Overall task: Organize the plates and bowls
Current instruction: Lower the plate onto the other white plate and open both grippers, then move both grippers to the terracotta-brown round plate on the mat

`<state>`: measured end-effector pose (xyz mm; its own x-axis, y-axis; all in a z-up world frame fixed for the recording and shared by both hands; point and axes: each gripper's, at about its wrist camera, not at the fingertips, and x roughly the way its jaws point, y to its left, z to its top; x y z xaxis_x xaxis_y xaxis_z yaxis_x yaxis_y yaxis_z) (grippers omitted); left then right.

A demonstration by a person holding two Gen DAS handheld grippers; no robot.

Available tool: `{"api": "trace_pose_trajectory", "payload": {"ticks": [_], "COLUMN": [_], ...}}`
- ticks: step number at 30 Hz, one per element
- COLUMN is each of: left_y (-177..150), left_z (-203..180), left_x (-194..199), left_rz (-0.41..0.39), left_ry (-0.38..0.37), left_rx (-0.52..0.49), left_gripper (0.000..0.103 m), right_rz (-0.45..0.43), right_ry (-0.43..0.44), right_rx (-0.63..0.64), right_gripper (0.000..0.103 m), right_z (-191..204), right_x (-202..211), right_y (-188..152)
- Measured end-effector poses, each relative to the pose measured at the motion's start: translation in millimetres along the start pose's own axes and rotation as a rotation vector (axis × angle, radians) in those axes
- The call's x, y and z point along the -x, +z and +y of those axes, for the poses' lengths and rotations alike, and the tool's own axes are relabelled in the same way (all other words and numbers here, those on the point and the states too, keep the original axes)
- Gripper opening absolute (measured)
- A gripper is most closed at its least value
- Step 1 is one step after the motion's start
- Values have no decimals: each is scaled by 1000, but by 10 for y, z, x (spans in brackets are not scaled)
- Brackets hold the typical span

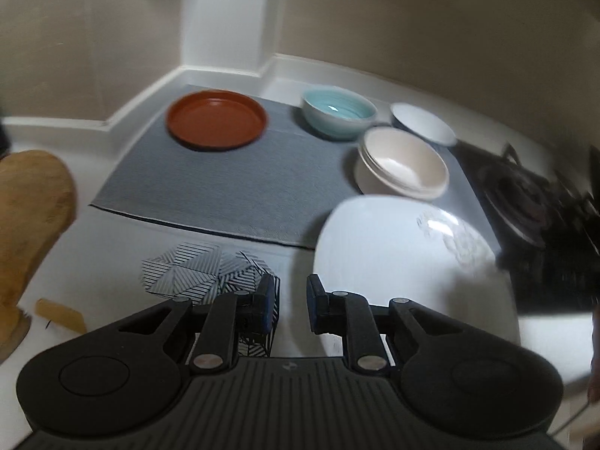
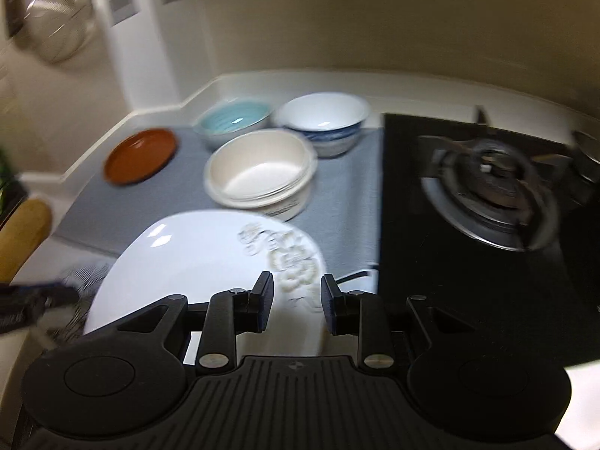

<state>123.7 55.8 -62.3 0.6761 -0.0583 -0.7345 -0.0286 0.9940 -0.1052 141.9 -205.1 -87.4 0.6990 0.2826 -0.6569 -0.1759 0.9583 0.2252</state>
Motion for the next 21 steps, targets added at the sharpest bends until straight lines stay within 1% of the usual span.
{"api": "trace_pose_trajectory", "payload": {"ticks": [2,4,8,16,21], "left_y": [7,-7,-96,-365,-448], "left_z": [-49,-89,-167,-191,-201], "left_x": [28,50,201,482,592], "left_rz": [-14,-12,-31,-19,-24], "left_ry": [27,59,109,216,244], "left_rx": [14,35,60,141,160], "left_gripper": [20,20,20,21,21], "right_rz": [-6,-15,12,50,71], "right_ry": [61,101,181,324,374], "right_rx": [68,139,151,263,307], "right_gripper": [30,30,30,30,30], "right_z": [64,114,87,187,235], "right_x": [18,12,-46,-154,-219], "right_y": [26,29,49,36,38]}}
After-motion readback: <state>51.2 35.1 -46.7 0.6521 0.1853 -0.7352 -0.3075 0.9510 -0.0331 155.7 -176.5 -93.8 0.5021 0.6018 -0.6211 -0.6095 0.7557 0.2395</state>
